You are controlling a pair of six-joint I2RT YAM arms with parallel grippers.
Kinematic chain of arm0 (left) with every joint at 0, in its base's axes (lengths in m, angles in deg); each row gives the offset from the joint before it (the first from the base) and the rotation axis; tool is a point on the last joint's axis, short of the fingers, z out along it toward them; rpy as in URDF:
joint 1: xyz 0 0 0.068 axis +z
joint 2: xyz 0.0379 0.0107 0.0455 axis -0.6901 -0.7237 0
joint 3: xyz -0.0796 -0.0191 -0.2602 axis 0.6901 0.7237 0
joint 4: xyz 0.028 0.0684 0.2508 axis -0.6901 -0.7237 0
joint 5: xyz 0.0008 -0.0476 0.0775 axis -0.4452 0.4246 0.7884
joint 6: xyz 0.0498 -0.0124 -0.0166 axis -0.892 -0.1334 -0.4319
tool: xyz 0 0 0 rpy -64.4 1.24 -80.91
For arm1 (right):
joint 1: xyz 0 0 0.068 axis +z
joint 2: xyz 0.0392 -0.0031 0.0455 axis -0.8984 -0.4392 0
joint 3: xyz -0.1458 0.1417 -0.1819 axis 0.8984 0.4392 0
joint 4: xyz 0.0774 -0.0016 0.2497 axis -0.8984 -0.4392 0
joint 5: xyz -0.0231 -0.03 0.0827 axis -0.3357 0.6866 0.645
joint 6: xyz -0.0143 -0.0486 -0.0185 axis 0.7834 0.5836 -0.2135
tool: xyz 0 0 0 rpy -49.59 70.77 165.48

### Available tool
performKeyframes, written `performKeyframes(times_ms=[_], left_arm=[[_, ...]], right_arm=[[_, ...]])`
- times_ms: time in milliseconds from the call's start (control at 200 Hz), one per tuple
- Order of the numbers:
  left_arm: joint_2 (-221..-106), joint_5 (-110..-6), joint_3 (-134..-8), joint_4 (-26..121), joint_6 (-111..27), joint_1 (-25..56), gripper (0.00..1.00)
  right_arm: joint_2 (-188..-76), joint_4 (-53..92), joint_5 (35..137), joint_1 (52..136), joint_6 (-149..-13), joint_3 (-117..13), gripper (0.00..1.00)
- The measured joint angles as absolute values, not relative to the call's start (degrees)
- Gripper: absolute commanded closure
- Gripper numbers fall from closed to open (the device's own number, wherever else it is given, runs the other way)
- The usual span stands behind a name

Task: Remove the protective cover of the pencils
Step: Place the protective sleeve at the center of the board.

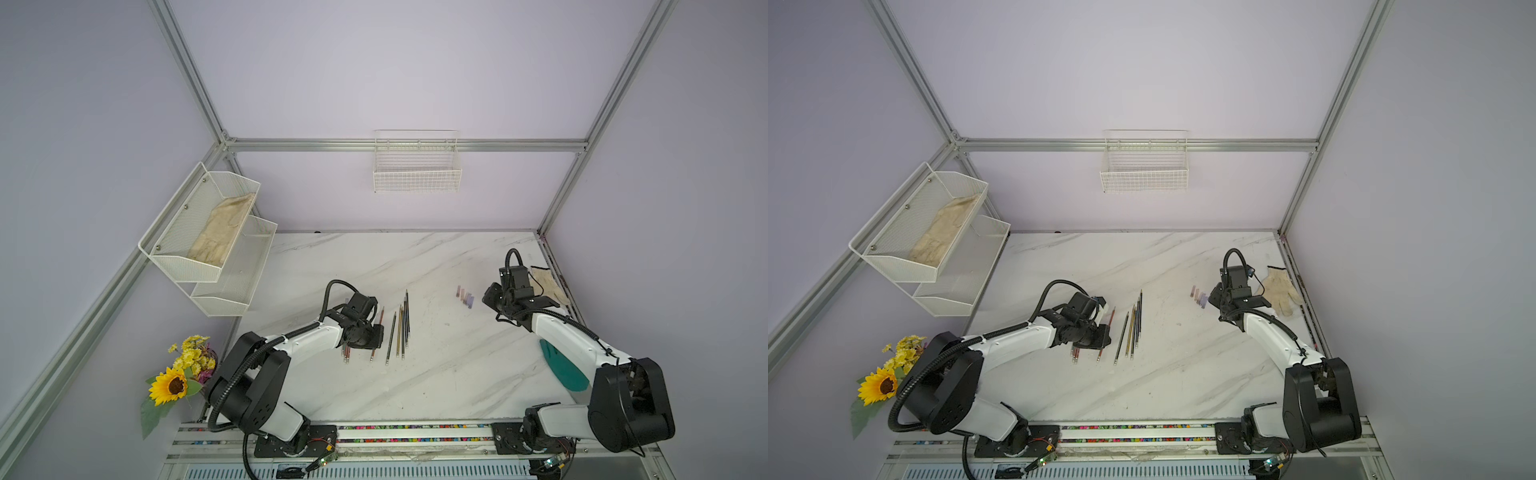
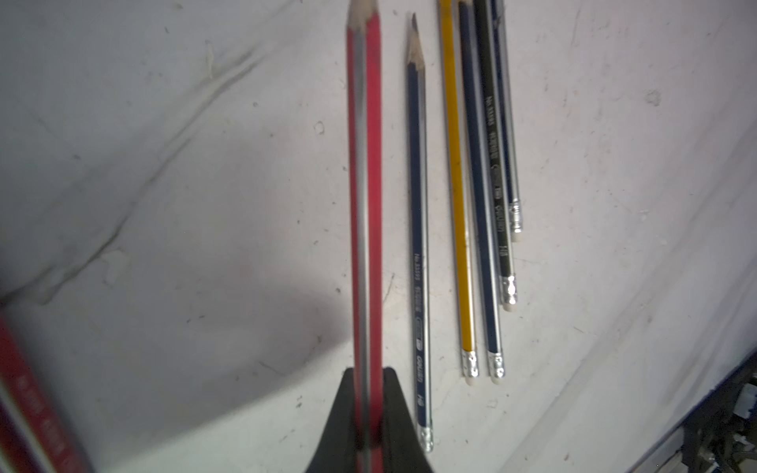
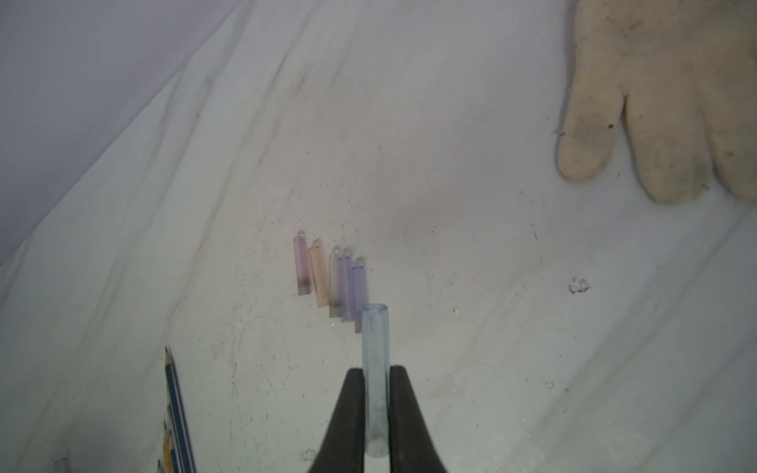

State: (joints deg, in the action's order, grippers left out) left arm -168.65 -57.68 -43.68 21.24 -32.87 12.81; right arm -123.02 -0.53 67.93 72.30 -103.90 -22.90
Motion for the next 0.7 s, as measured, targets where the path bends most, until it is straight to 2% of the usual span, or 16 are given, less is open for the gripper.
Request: performKeyframes(times_ms=[100, 315, 700], left_arm=[[-170.96, -57.66, -44.80, 21.24, -33.92, 12.81, 0.99], [-172.23, -57.68, -46.61, 22.31, -34.75, 12.75, 0.87], [-172.23, -57.85, -46.61, 22.79, -34.68, 12.11, 0.84]], right_arm=[[-127.83, 0.46, 69.20, 70.56, -103.38, -22.57, 0.95], [-133.47, 3.69, 71.47, 69.16, -103.29, -22.59, 0.95], [-138.84, 9.05, 77.55, 68.89, -103.31, -22.77, 0.95]])
